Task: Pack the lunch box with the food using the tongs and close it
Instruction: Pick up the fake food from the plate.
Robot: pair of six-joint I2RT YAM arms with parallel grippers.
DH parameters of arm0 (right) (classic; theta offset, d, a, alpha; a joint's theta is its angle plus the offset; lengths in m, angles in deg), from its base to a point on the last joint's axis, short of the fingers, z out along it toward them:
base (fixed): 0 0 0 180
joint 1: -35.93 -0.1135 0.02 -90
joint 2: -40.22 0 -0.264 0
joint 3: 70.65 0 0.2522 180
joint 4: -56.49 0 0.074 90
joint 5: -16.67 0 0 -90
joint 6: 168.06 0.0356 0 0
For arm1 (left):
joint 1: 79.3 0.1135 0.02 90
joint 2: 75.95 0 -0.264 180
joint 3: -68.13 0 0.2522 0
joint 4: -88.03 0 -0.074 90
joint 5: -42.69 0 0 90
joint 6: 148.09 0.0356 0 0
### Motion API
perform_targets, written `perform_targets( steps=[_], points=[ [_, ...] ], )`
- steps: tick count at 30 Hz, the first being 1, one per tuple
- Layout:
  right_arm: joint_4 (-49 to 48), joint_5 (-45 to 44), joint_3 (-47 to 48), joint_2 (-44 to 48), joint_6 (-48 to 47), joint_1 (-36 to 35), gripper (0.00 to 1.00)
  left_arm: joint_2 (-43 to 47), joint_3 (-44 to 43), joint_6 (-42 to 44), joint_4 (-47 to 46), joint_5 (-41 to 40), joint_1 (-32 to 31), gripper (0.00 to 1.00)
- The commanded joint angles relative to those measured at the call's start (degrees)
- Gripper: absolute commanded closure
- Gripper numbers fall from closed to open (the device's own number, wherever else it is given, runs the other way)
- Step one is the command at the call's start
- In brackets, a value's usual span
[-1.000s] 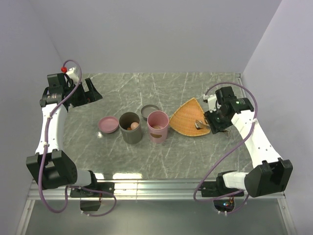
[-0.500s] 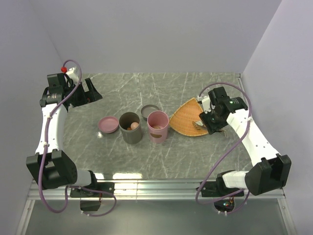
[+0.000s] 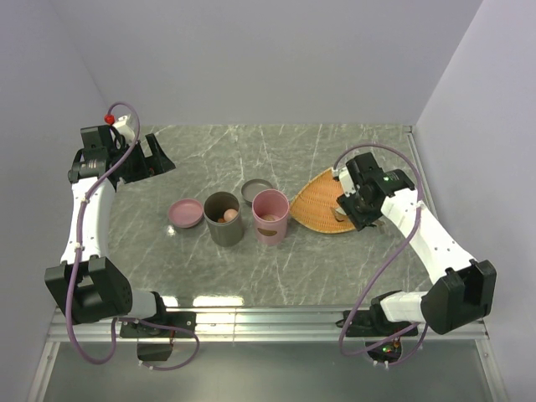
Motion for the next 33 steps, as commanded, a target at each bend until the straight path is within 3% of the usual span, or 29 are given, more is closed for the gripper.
perform_targets(
  steps=[1, 15, 27, 33],
  points=[
    [-1.83, -2.67, -0.73, 0.34, 0.21, -0.38, 0.46, 0.19, -0.65, 0.44, -1.45, 0.15, 0.3, 0.01],
    [-3.85, -2.14, -2.57, -0.8, 0.56, -1.87, 0.47, -0.16, -0.91, 0.26, -1.37, -0.02, 0.3, 0.01],
    [-3.67, 0.67, 1.55, -0.1, -0.05, -1.96, 0.7, -0.6, -1.26, -0.17, -1.45, 0.33, 0.39, 0.01],
    [-1.74, 7.43, 10.77, 0.51, -0.49, 2.78, 0.71, -1.04, -1.7, 0.09, -0.84, 0.15, 0.39, 0.01]
  ],
)
